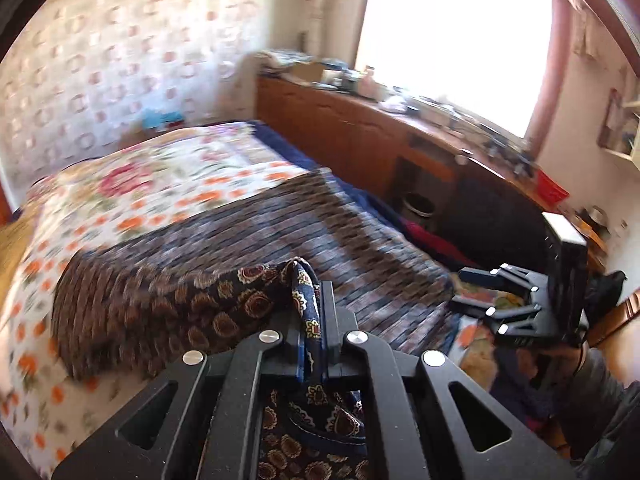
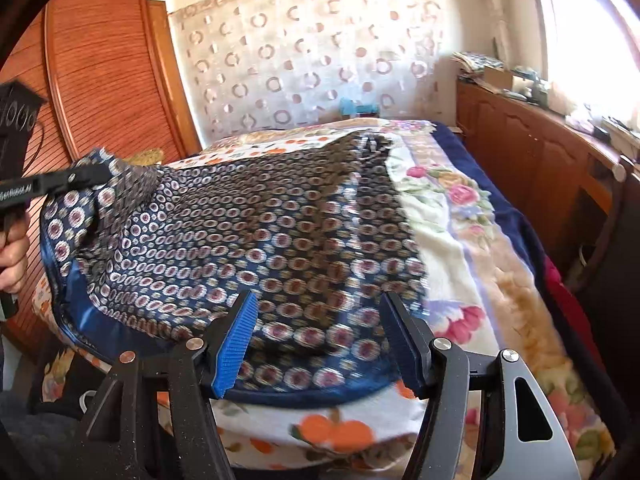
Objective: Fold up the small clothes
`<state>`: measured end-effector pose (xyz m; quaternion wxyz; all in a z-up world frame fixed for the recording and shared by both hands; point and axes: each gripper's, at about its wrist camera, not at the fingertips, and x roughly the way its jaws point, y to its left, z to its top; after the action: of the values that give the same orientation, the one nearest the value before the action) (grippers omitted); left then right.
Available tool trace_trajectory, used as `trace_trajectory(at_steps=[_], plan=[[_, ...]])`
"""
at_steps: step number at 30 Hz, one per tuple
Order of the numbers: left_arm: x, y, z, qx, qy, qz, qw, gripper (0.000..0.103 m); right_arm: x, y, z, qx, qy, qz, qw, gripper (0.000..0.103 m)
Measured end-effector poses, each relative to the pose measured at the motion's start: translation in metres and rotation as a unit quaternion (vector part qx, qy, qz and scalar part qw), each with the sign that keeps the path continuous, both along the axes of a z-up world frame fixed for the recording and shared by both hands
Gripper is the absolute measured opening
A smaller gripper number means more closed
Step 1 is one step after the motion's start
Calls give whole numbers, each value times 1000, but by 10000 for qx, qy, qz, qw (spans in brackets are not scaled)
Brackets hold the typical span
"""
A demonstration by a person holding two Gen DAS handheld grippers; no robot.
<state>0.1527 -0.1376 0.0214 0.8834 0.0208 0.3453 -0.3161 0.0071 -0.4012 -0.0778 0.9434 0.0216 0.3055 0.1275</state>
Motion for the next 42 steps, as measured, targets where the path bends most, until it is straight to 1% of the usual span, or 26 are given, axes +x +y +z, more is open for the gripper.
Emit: trace_trajectory(at_steps=[5, 7, 10, 14, 15, 16, 17, 18, 20, 21, 22, 24, 27, 31, 38, 42], plan=[[15, -55, 9, 60, 35, -426, 9991, 6, -15, -13, 2, 49, -21, -93, 9999, 65], [22, -75, 11, 38, 72, -557, 9984, 6, -14, -13, 7, 35, -27, -122, 9999, 65], [31, -94, 11, 154, 9, -589, 9981, 6, -21, -20, 10, -38, -57, -164, 9998, 65], [42, -113, 2, 378, 144, -558, 9976, 7, -28, -26, 14, -103, -74, -231, 9997, 65], [42, -117, 0, 419, 151, -583, 9973, 13, -28, -27, 15, -117, -75, -235, 9996, 65], [42, -117, 0, 445, 149, -628, 9969, 27, -26, -27, 14, -135, -74, -244, 9996, 65], [40, -115, 1, 393, 152, -691, 9967, 35, -28, -28, 14, -149, -72, -252, 9995, 65], [39, -115, 1, 351, 166, -709, 9967, 46, -24, -27, 12, -152, -63, -256, 9995, 65], [36, -108, 6, 309, 155, -707, 9969, 57, -22, -24, 11, -152, -36, -265, 9995, 65], [37, -106, 8, 314, 118, -674, 9972, 68, -20, -23, 10, -150, -28, -266, 9995, 65], [34, -100, 11, 316, 34, -614, 9976, 73, -17, -21, 11, -141, -17, -269, 9995, 65], [34, -89, 16, 295, -43, -512, 9982, 76, -14, -21, 12, -110, -19, -250, 9996, 65], [36, -63, 17, 267, -84, -288, 9992, 76, -8, -16, 14, -134, -56, -171, 9997, 65], [36, -20, 13, 291, -151, 125, 9994, 76, 4, -1, 17, -201, -125, -7, 9997, 65], [37, 62, -10, 441, -12, 836, 9955, 76, 27, 42, 26, -312, -243, 414, 9984, 65], [32, 96, -25, 458, 97, 1122, 9926, 76, 39, 73, 31, -424, -305, 791, 9955, 65]])
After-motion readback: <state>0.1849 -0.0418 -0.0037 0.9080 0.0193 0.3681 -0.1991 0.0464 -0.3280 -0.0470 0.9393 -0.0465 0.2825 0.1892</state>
